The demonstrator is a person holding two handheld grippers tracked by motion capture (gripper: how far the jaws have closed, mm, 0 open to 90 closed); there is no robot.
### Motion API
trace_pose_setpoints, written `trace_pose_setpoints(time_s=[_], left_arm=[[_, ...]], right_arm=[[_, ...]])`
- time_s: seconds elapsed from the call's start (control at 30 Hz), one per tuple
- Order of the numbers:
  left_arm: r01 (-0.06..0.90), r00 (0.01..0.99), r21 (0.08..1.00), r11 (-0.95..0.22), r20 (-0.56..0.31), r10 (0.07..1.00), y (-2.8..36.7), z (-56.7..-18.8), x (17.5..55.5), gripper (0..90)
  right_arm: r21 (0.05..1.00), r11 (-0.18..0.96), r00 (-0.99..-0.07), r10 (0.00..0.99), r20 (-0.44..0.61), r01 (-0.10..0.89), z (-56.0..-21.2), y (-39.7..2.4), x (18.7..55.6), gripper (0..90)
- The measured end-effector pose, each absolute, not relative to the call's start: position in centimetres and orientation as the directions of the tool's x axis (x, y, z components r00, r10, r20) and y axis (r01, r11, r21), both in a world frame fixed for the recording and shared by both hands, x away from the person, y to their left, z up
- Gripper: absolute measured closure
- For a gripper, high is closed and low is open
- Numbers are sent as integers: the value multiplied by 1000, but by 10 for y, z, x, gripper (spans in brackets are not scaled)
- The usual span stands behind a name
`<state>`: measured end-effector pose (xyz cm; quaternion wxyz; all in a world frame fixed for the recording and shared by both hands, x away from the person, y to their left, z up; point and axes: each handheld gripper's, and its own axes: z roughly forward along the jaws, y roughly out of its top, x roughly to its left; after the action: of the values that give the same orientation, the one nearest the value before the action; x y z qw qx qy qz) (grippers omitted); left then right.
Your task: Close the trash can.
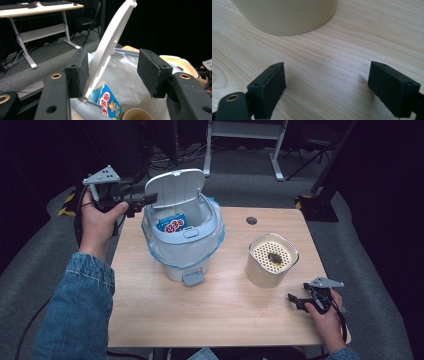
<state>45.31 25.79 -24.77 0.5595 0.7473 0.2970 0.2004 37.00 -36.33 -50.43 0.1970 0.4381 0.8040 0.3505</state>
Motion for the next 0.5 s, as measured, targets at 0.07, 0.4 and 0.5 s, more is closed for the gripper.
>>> trace_pose_setpoints(time_s=[0.07,0.4,0.5], left_arm=[[219,754,954,-203,-33,656,255,-249,449,416],[228,812,945,-234,-52,581,243,-257,434,411],[247,828,939,-239,-76,556,238,-261,433,438]], right_arm=[[736,370,-539,843,-10,566,-504,-363,370,146],[737,370,-538,843,-10,565,-504,-363,370,146],[737,370,-538,843,-10,566,-504,-363,370,146]])
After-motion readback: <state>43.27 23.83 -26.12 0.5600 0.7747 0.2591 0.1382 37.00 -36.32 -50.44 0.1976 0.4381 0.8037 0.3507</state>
